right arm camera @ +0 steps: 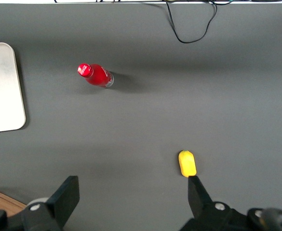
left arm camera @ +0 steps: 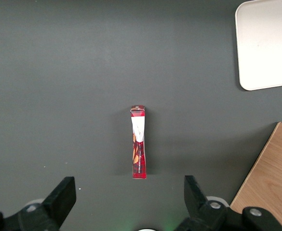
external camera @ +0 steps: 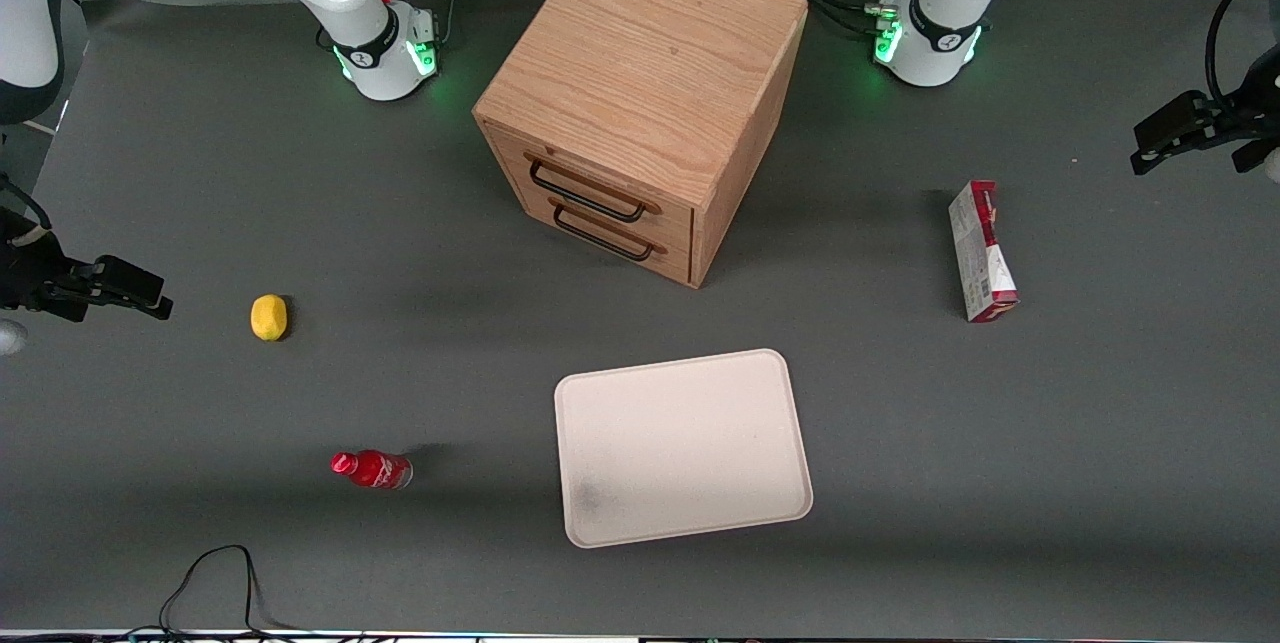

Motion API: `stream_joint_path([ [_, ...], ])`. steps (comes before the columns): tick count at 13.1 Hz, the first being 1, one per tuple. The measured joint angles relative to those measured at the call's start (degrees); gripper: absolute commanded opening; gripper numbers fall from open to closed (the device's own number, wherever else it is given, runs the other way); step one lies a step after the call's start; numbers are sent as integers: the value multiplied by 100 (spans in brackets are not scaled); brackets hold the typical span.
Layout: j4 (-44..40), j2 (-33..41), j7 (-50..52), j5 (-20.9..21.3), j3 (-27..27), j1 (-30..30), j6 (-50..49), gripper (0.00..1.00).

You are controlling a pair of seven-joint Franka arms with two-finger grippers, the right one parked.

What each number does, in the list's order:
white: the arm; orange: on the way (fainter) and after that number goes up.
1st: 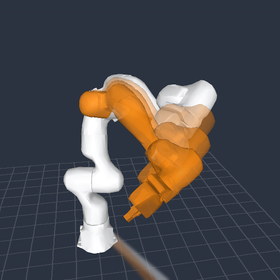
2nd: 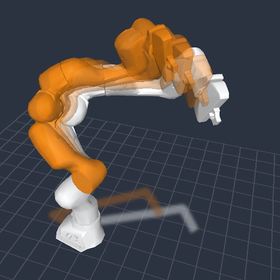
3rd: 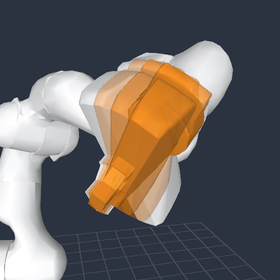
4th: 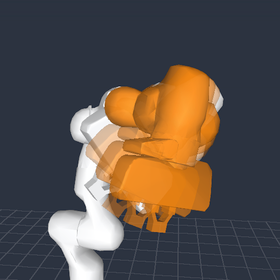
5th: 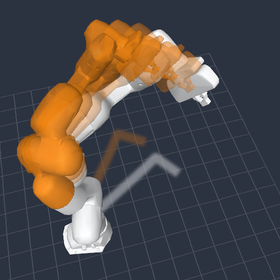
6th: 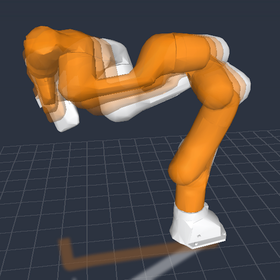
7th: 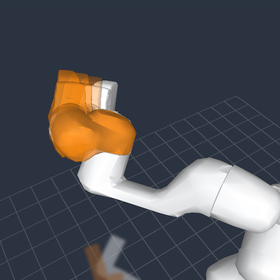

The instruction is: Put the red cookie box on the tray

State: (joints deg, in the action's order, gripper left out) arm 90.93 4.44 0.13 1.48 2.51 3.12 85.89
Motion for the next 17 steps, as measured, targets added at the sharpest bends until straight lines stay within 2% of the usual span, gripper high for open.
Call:
stream_joint_path([
  [4, 123, 91, 0, -5, -6, -1, -73, 100],
  [12, 1508, 1386, 0, -9, -38, 1, 105, 100],
  [17, 2085, 1434, 0, -9, -51, 5, 673, 100],
])
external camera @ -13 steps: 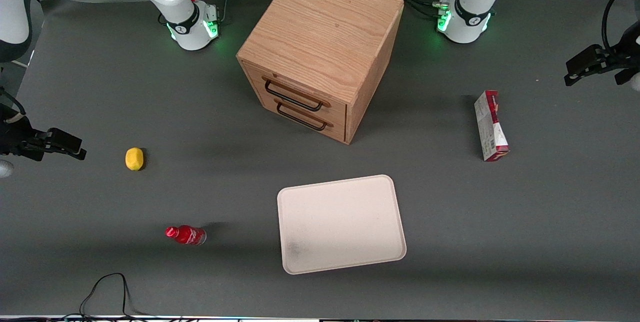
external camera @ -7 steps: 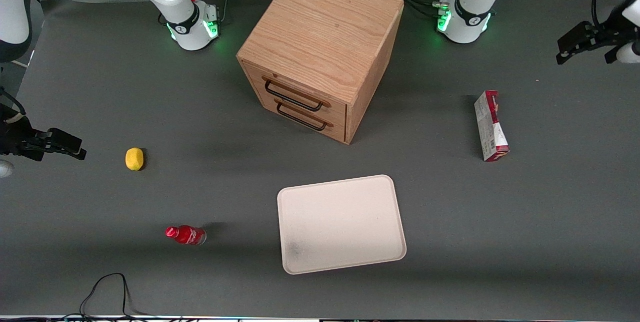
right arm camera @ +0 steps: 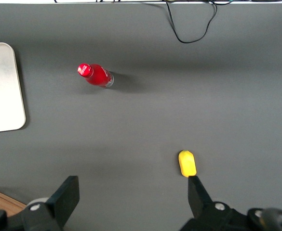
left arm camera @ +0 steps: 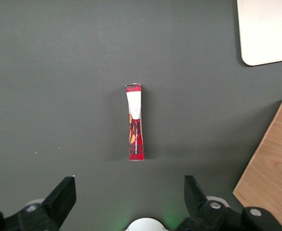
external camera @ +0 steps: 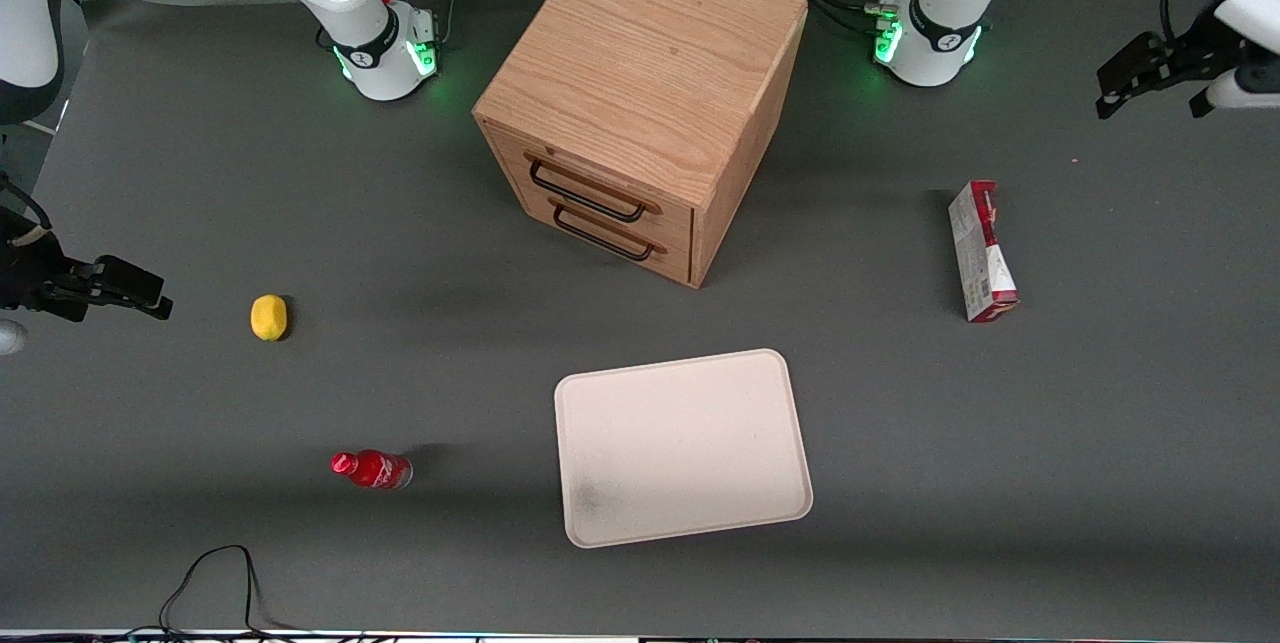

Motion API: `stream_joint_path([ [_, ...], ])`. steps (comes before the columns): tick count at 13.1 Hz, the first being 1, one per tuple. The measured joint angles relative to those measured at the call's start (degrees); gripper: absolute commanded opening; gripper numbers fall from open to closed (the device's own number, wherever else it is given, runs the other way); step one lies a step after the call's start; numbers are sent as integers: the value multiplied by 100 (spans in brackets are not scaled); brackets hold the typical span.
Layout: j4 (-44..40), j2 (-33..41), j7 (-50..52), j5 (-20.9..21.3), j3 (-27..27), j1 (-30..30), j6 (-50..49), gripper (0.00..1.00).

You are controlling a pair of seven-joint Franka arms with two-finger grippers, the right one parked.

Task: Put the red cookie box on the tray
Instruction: 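Lower the open left gripper over the upright red cookie box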

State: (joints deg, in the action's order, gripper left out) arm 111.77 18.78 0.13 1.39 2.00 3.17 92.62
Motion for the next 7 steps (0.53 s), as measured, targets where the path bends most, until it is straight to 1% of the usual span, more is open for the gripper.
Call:
stream_joint_path([
  [4, 830, -19, 6, 0, 7, 0, 824, 100],
  [7, 1549, -35, 10, 0, 15, -4, 1666, 100],
])
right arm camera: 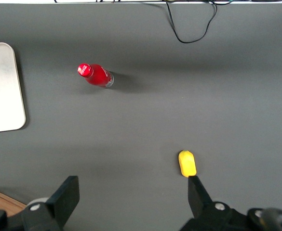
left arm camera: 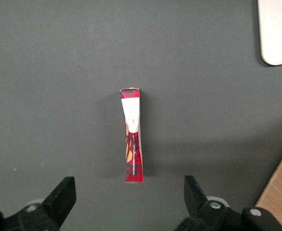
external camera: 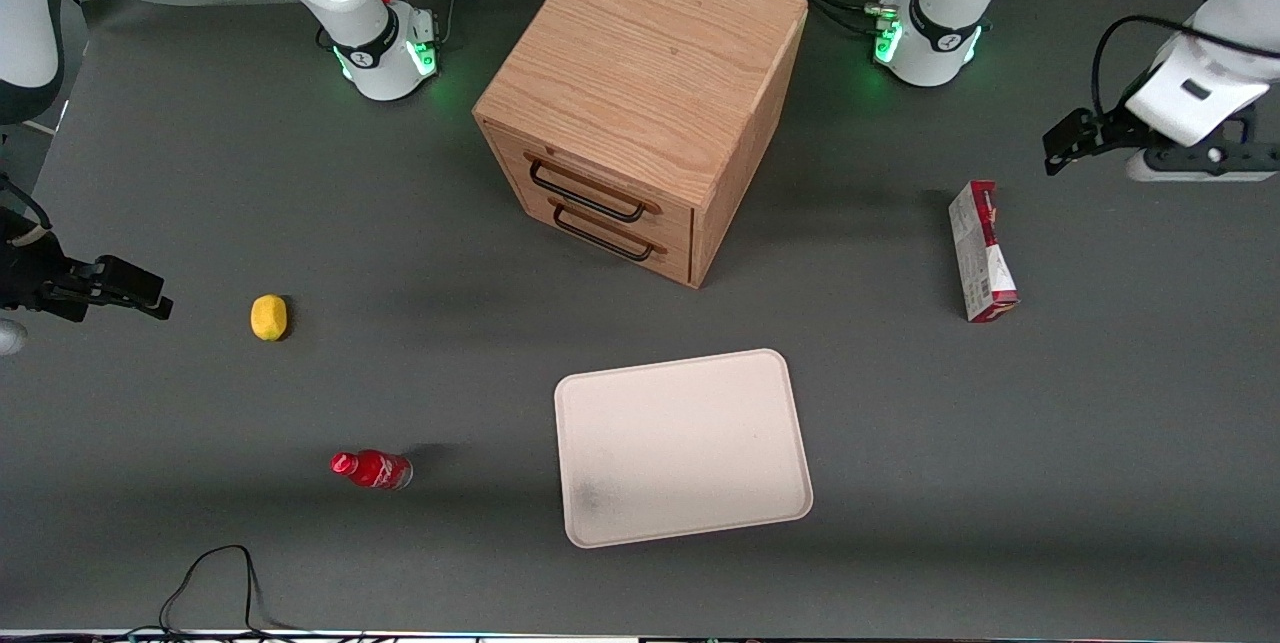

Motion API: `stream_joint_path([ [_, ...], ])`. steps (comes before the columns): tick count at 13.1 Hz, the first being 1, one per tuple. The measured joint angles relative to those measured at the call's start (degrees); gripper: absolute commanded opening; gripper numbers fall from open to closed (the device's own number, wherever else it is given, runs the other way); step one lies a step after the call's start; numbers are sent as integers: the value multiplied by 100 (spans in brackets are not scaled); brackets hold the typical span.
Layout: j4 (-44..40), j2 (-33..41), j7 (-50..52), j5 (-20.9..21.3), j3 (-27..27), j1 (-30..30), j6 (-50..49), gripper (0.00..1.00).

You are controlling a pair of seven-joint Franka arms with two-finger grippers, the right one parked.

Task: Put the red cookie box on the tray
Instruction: 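Lower the open left gripper over the upright red cookie box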

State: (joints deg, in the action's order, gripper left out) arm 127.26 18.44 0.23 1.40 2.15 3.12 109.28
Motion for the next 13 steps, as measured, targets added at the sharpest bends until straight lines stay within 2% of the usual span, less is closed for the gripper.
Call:
stream_joint_path([
  [8, 1705, -369, 2, 5, 29, -41, 2367, 100],
  [13, 2172, -928, 2, 6, 34, -56, 3415, 100],
])
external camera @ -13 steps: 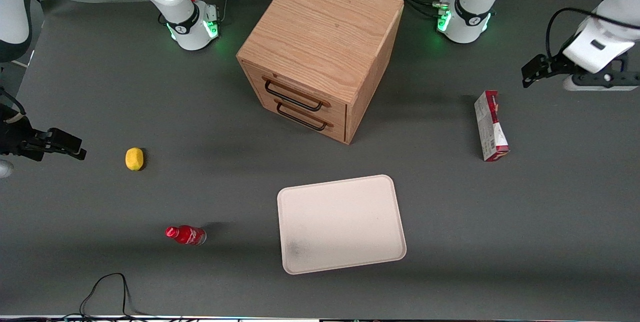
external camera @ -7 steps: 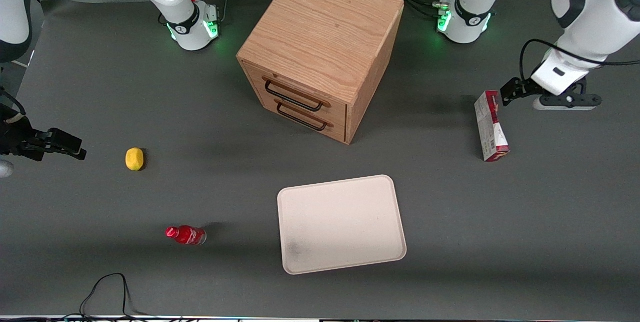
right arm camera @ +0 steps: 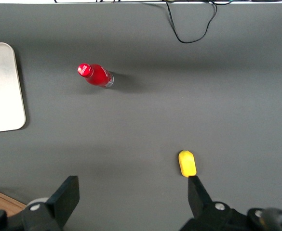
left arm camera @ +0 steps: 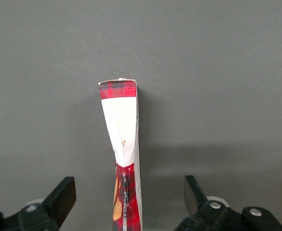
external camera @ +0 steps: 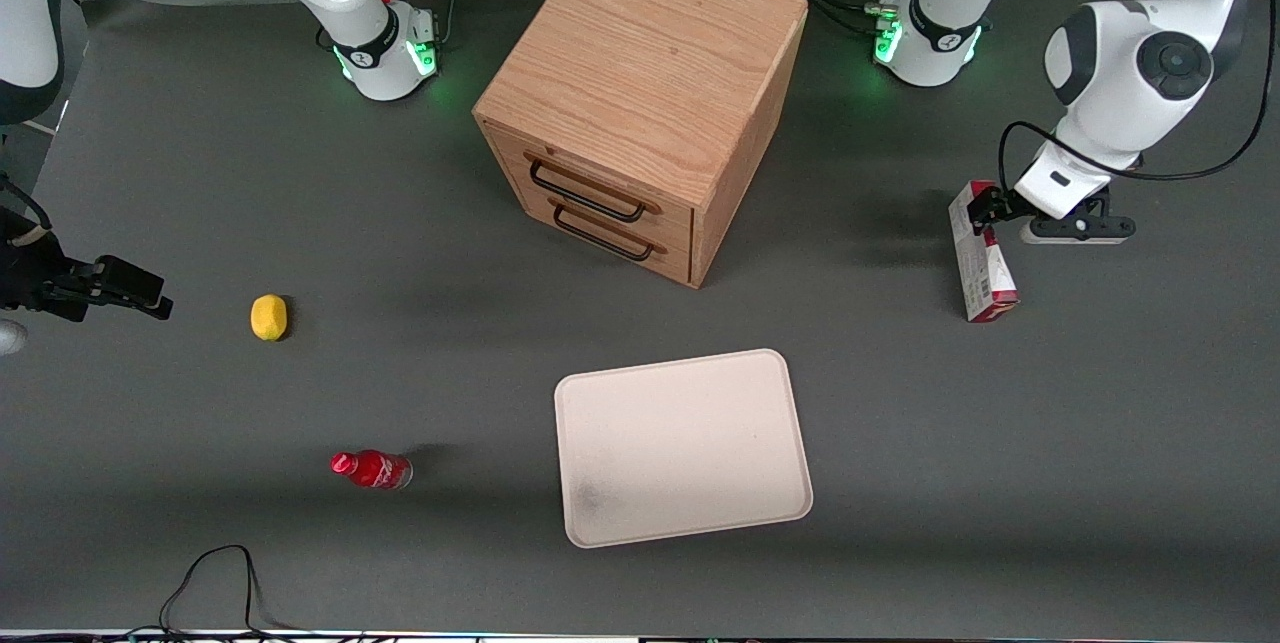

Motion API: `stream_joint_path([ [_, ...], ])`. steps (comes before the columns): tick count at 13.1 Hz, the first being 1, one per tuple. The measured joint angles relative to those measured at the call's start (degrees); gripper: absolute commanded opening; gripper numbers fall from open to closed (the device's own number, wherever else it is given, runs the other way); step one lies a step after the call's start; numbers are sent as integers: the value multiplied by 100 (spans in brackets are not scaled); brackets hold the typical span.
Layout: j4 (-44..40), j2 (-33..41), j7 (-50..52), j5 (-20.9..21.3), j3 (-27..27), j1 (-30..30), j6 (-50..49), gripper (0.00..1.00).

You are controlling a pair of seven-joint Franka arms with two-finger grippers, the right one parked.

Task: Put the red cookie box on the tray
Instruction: 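Lower the open left gripper over the upright red cookie box, then close the left gripper on the cookie box's top end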

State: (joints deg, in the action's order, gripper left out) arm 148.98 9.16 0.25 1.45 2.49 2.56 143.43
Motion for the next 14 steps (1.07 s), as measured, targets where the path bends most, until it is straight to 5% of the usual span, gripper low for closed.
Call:
stream_joint_path([
  [8, 121, -1171, 0, 1, 7, -62, 1079, 100],
  [9, 121, -1243, 0, 1, 7, -65, 1113, 90],
  [12, 121, -1290, 0, 1, 7, -71, 1133, 27],
  [14, 119, -1290, 0, 1, 9, -77, 1133, 3],
])
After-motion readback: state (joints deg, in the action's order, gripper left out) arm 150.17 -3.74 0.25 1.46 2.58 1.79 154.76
